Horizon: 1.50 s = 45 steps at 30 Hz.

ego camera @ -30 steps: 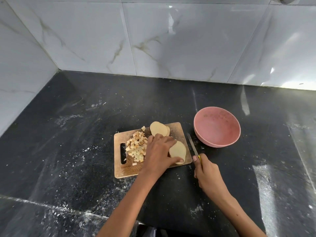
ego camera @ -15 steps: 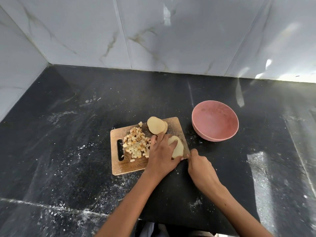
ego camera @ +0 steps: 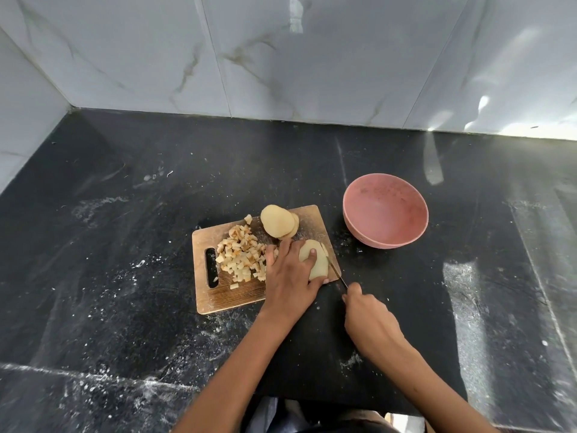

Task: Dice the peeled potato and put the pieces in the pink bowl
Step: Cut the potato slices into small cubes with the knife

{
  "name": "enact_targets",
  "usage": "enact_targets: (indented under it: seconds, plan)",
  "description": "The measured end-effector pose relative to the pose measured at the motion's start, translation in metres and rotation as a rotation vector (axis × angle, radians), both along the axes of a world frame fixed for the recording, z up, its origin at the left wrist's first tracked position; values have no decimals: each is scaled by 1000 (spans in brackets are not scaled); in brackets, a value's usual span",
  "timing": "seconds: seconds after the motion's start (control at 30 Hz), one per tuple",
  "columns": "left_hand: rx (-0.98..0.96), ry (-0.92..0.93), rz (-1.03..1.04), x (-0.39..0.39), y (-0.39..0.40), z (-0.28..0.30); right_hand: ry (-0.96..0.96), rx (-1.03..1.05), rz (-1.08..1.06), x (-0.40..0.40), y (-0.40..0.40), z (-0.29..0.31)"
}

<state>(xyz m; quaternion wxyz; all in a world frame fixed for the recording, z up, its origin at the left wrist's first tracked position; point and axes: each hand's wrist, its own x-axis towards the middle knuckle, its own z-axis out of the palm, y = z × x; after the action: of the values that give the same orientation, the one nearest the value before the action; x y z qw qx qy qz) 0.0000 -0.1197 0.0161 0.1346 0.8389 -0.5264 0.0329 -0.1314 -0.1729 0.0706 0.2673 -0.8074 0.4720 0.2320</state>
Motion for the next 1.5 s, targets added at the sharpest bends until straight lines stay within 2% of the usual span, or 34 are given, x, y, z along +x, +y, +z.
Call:
enact_targets:
  seconds: [0.17, 0.3, 0.7, 0.97, 1.1, 1.3, 1.5]
  plan:
    - [13, -41, -2, 0, 2, 0, -108, -2, 7, -20, 1, 5]
    - [32, -84, 6, -3, 5, -2, -228, -30, -13, -6, -7, 6]
    - [36, -8, 52, -7, 5, -8, -65, -58, 24, 44, -17, 1]
    - [10, 13, 78, -10, 4, -10, 37, -16, 17, 6, 1, -2]
    - [15, -2, 56, -8, 4, -8, 0, 3, 31, -19, 8, 3]
    - [18, -42, 46, -14, 11, -6, -194, -24, -22, -11, -2, 17]
    - [16, -39, 41, -13, 12, -8, -152, -43, 4, 28, -18, 6]
